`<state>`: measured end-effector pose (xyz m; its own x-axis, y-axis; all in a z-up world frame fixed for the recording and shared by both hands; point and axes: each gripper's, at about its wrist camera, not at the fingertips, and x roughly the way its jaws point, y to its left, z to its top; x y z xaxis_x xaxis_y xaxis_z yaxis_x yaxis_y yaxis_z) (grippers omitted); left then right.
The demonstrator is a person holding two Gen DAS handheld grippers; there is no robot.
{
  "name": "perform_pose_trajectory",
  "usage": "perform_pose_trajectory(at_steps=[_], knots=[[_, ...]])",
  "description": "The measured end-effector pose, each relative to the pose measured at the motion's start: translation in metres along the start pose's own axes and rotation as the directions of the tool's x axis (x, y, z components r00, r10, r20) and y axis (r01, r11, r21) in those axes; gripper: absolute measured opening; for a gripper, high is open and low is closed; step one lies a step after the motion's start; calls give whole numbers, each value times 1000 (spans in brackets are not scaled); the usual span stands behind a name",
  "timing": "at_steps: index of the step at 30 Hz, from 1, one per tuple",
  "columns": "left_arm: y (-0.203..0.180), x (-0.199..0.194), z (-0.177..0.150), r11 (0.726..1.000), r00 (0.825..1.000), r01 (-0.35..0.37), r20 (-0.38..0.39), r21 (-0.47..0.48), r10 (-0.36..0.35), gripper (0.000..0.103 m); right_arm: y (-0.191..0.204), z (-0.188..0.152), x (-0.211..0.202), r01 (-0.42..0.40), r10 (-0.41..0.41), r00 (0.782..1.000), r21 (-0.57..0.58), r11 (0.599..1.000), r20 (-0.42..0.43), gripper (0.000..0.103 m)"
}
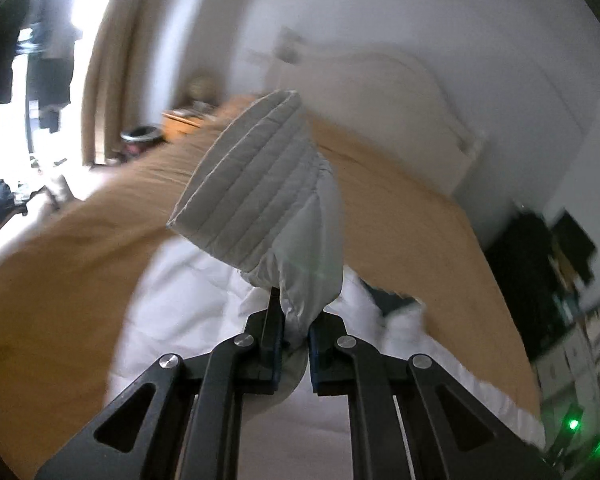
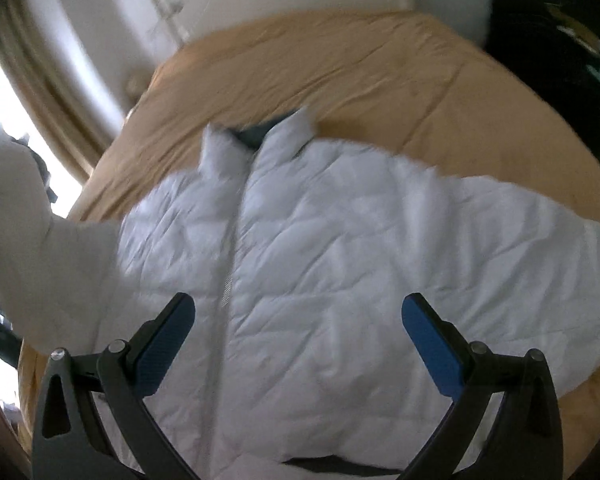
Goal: Fold large clothes
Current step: 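Lay the held sleeve across the jacket front and open the left tool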
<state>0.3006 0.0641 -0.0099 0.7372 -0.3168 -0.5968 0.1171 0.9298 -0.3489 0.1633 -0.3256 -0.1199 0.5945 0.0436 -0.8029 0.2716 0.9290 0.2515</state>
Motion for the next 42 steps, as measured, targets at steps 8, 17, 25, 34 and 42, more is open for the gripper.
perform_pose_trajectory(at_steps=[8,17,25,34,42], knots=[[-124,117,-114,987,965,122,-245,105,-94,9,-70,-13,16,-13,16,1000,201,980,-12,103],[-146,190,-211,986,927,70,-375,153,-8,18,-84,-15,31,-16,26,998,185,983,-52,103],[-150,162,-184,976,875,217,-447,22,-185,68,-75,5,18,-143,142,990,190,971,17,103],[-92,62,-133,943,944,-113,-261,312,200,72,-20,29,23,-295,291,955,124,947,46,103],[-19,92,-161,810,841,-424,-154,406,518,72,61,38,84,-419,420,907,28,907,-40,103]])
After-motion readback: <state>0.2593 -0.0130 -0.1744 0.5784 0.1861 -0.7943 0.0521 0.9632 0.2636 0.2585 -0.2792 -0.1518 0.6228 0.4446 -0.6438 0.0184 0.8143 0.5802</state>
